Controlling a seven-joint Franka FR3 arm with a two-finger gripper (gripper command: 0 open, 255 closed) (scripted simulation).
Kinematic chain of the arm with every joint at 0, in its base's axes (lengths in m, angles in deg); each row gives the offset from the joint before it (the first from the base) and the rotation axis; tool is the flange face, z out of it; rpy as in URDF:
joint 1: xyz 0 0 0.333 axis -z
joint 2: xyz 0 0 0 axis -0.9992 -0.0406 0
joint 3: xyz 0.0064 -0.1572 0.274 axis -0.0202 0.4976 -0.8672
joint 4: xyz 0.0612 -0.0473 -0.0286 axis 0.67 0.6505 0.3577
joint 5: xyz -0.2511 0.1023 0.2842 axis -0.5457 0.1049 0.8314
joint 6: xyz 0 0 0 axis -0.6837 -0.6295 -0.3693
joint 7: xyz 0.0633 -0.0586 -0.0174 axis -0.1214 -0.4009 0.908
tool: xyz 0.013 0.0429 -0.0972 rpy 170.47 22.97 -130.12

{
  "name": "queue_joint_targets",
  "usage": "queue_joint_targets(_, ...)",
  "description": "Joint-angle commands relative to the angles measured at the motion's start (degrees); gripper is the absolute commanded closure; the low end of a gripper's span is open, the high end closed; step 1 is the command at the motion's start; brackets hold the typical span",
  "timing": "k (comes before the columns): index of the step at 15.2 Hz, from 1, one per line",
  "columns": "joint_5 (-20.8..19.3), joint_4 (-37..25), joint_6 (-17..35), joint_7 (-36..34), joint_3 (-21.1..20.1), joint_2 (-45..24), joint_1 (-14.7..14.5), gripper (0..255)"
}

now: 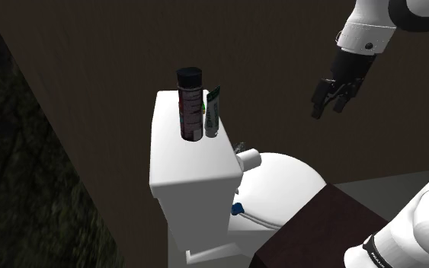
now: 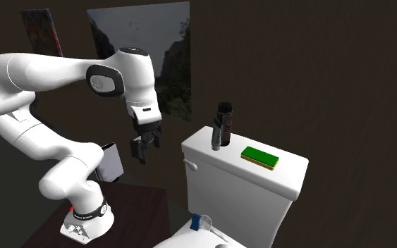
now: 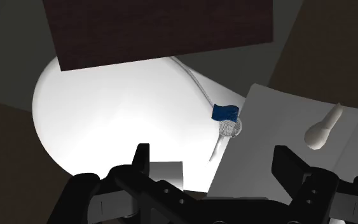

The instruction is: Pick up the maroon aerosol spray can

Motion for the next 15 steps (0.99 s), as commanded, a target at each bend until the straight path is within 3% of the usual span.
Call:
queue_joint_targets(1,0.0,0.0,0.0,0.0,0.0,0.0,0.0,0)
queue_joint_targets(8,3.3,-10.5,1.9,-6.9,-6.6,-11.2,-1.9,0)
queue_joint_targets(15,3.7,-23.9,2.1,-14.0,-12.7,-23.5,-2.8,0)
